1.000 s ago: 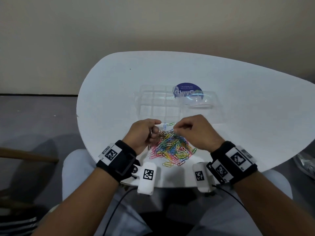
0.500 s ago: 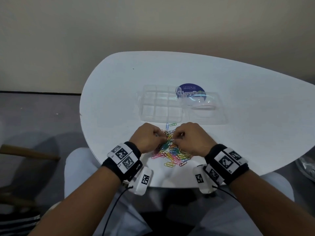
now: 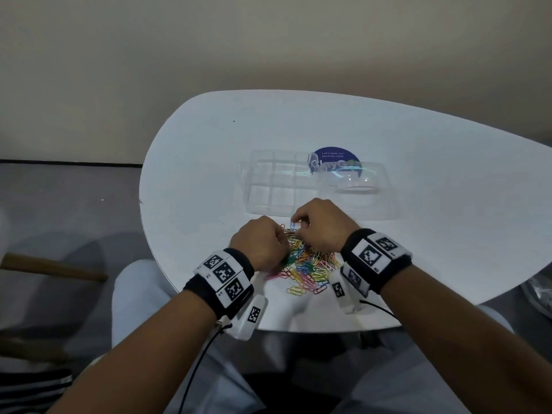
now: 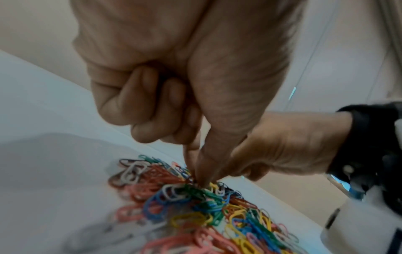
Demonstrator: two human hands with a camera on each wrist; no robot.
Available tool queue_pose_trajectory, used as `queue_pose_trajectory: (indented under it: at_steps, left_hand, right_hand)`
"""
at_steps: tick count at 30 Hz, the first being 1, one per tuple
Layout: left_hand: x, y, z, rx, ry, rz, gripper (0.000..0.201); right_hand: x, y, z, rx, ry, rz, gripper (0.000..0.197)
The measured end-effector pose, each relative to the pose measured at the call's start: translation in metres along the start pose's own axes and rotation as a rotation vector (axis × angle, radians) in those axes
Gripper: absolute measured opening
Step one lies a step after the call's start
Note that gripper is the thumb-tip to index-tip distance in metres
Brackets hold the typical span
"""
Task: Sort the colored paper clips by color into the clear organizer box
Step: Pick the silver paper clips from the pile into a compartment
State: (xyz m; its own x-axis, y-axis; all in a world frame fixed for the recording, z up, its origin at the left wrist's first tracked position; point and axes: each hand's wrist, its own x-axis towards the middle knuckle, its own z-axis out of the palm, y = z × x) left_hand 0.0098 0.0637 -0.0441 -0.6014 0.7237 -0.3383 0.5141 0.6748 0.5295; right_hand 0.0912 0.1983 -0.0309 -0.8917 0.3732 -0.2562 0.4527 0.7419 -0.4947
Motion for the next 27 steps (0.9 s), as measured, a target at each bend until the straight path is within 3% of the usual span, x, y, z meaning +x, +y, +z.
queue_pose_trajectory:
  at_steps: [2, 5, 9, 14, 20, 27]
  left_hand:
    - [0.001, -0.004, -0.002, -0.04, 0.012, -0.011, 0.024]
    - [0.001, -0.008, -0.005, -0.089, 0.032, -0.016, 0.021]
    - [0.002, -0.013, -0.008, -0.174, 0.037, -0.028, 0.016]
    - [0.004, -0.013, -0.009, -0.245, 0.048, -0.029, 0.015]
    - [0.007, -0.011, -0.006, -0.293, 0.054, -0.032, 0.014]
    - [0.007, -0.009, -0.006, -0.29, 0.025, -0.026, 0.019]
  right_hand:
    - [0.005, 0.001, 0.004, -0.074, -0.038, 0.03, 0.027]
    - [0.004, 0.003, 0.005, -0.124, -0.019, 0.044, 0.01]
    - [-0.001, 0.01, 0.004, -0.135, 0.005, 0.036, 0.015]
    - [-0.006, 0.025, -0.004, 0.243, 0.071, 0.058, 0.014]
    - [-0.016, 0.028, -0.011, 0.631, 0.06, 0.212, 0.01]
    - [-0.02, 0.027, -0.013, 0.778, 0.059, 0.262, 0.009]
